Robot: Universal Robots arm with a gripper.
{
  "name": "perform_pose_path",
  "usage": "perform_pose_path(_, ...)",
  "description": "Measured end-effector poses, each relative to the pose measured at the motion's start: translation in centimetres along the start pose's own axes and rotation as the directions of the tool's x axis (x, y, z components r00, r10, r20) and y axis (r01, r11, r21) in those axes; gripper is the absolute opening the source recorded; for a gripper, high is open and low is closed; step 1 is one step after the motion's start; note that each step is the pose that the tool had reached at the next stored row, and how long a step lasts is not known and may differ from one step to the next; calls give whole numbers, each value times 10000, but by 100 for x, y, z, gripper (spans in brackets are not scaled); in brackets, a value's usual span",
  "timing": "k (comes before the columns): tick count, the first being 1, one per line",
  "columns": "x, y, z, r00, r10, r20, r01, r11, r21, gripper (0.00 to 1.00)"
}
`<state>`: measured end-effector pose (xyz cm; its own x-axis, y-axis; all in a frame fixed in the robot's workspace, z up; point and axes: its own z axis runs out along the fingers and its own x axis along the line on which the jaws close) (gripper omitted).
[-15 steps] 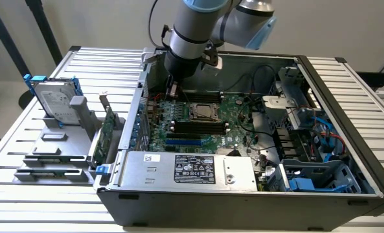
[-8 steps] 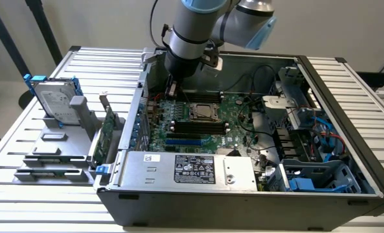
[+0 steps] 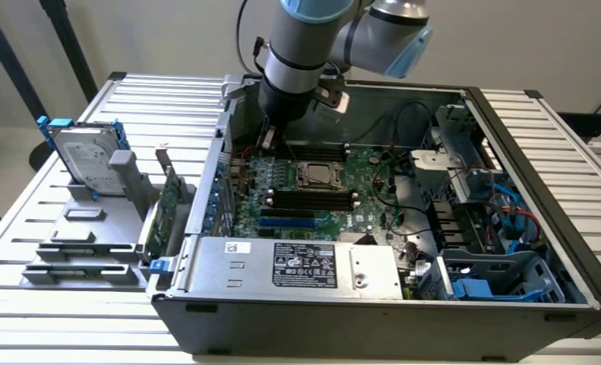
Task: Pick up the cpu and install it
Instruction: 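Install the first cpu locking lever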
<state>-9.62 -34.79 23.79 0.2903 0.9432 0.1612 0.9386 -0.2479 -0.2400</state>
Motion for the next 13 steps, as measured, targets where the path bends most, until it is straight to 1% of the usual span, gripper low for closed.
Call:
perform_pose_path(4,-2,2,8,9980,605,-196,-607,9981,-85,11)
perform_pose_path(6,-2,4,13,9956,879,-309,-883,9960,-111,11)
perform_pose_path(8,-3,4,16,9927,1123,-438,-1129,9935,-123,11)
perform_pose_path(10,-3,4,17,9892,1345,-585,-1354,9907,-120,11)
perform_pose_path(13,-2,3,13,9842,1600,-761,-1613,9868,-107,11)
